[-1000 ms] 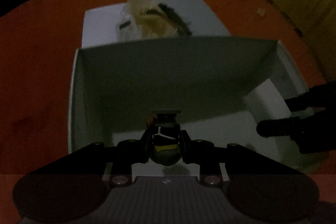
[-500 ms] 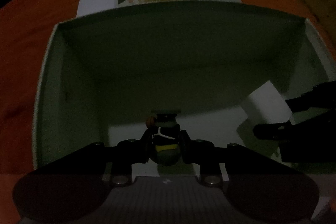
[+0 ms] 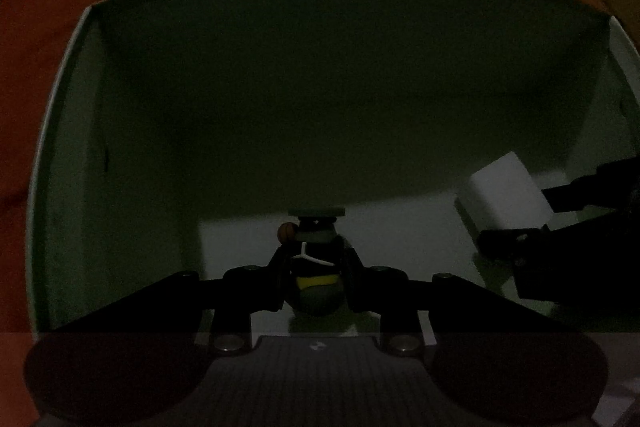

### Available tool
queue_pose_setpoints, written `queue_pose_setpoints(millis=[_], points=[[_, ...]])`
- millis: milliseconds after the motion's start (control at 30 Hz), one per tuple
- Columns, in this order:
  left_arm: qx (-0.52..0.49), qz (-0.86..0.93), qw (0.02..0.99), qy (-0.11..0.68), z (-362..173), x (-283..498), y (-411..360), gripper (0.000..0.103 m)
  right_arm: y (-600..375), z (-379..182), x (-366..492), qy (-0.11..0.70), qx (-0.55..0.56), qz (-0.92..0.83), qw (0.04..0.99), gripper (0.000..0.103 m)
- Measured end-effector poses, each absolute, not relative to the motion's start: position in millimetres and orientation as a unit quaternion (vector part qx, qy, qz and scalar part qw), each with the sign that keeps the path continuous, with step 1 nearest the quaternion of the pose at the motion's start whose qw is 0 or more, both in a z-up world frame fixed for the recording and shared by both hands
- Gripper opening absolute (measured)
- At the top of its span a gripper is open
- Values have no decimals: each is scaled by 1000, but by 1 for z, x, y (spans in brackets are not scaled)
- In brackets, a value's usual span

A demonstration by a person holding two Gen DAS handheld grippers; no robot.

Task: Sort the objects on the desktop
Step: 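Lower both tools into the box and open them to release the figurine and cube, then withdraw both open tools from the box back over the white sheet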

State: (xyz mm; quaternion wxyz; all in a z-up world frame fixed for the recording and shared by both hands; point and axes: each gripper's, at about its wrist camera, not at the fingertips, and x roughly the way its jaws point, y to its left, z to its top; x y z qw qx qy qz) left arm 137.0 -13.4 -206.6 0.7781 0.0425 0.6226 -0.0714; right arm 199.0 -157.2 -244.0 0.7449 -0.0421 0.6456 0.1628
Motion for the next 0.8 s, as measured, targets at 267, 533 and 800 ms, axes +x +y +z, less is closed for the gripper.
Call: queue_pose_setpoints(millis=[267,533,800], points=[[63,-64,776,625,-206,130,-16,33,-151,-253,201,652,-67,161,738,61],[58,-71,784,614,-202,125,-14,70,-154,-232,195,643,-61,155,748,75],[34,-89,795,599,-173,126,-8,80,-171,-209,191,637,-26,171,751,75]])
